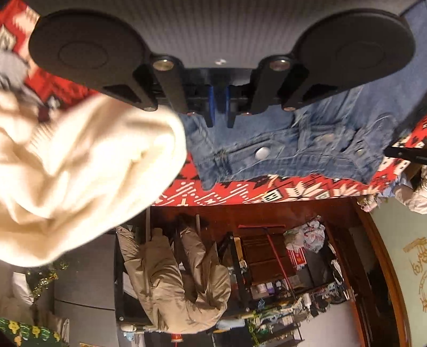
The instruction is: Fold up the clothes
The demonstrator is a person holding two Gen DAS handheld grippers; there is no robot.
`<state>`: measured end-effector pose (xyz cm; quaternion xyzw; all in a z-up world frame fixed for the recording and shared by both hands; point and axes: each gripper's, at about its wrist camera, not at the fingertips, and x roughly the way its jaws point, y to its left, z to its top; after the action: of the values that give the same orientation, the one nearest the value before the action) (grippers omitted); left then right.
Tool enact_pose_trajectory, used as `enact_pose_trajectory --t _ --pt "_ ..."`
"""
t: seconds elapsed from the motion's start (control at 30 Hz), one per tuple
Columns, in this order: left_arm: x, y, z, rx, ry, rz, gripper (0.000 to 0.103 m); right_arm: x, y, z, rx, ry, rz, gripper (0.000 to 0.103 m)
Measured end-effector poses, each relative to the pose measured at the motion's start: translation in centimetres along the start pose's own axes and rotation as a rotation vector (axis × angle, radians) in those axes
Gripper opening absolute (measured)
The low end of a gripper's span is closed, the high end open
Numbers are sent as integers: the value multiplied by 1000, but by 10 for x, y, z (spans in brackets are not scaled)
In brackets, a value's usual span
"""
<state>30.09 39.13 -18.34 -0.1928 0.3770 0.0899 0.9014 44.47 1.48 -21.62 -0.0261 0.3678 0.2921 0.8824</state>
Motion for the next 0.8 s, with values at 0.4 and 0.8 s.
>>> enact_pose_trajectory --t 0.4,0.8 --pt "16 -19 13 82 18 -45 8 53 7 46 -87 34 -25 8" --pt "20 -17 28 94 0 -36 8 81 9 74 -78 30 -98 8"
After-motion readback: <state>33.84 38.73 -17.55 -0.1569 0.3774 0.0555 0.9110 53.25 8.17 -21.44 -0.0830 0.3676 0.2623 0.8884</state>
